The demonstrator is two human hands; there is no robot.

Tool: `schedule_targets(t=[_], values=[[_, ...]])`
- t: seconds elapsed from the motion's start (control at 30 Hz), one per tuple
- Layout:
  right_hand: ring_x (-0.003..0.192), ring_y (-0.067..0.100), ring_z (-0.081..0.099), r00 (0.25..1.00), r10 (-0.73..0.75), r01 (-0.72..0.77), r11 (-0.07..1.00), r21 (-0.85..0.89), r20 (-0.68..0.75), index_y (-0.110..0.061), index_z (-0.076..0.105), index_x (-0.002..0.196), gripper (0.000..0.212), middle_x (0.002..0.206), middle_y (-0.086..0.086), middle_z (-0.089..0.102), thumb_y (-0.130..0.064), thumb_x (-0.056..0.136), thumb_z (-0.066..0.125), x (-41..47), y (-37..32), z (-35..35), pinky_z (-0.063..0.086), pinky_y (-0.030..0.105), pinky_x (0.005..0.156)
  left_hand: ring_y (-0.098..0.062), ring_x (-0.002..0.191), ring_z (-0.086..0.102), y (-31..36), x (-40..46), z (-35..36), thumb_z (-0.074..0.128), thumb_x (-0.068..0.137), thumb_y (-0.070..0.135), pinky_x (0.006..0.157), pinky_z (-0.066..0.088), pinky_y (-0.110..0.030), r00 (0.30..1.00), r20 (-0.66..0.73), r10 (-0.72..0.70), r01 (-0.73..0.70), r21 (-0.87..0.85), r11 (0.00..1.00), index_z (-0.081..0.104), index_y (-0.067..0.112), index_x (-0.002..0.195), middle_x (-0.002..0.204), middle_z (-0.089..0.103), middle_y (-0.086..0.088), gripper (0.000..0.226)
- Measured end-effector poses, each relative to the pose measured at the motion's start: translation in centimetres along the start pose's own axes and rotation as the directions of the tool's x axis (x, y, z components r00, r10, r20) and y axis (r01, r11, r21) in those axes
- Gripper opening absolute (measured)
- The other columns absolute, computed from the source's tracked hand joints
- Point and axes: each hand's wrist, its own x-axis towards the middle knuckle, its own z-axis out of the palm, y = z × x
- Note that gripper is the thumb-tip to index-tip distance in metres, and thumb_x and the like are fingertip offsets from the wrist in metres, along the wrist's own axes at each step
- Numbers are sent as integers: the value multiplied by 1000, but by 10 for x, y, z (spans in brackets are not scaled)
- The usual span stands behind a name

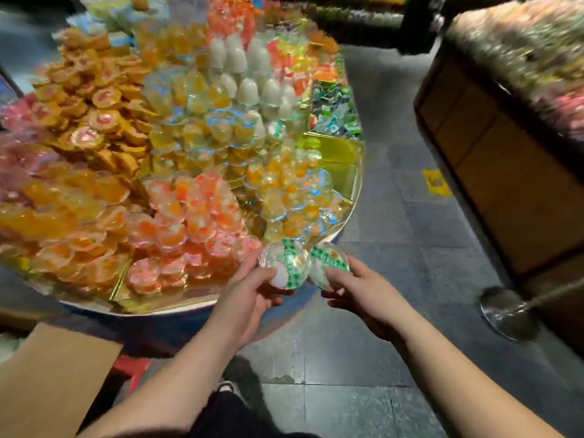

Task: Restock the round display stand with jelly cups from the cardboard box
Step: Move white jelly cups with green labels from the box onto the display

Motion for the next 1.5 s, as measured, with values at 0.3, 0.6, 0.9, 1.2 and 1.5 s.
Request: schedule_targets(t=[0.3,0.6,0.9,1.2,1.5], values=[[72,12,70,981,-43,48,999,19,-189,-18,59,115,21,81,0,65,-21,95,62,41,-38,-108,54,23,64,-23,70,70,-8,84,114,45,95,-1,62,42,-34,990,137,-40,40,5,999,62,26,116,98,74,-9,39],[79,15,66,978,52,-54,999,-4,-202,-10,63,110,18,82,1,64,-21,96,62,164,-101,-208,52,26,68,-28,76,67,-12,238,193,46,94,-1,53,49,-27,980,140,-140,146,-34,989,56,17,128,104,69,-15,39],[72,14,61,981,106,-102,994,36,-161,-7,62,112,19,82,3,64,-16,96,60,264,-159,-268,50,24,60,-30,75,69,10,346,249,49,97,3,53,49,-23,963,108,-249,259,-95,961,55,3,122,101,70,-19,26],[67,12,59,983,184,-181,980,-88,28,-10,63,108,14,81,5,64,-17,95,61,382,-189,-287,47,23,58,-19,56,61,10,426,262,62,89,5,66,44,-30,965,-113,-236,200,-260,945,50,10,102,76,53,-6,19],[57,9,60,911,316,-211,910,-358,266,-11,59,108,25,70,2,64,-26,90,69,541,-209,-293,44,19,49,-30,79,61,-10,522,270,57,94,6,45,46,-24,842,-484,-238,7,-431,902,57,8,110,99,65,-16,16]])
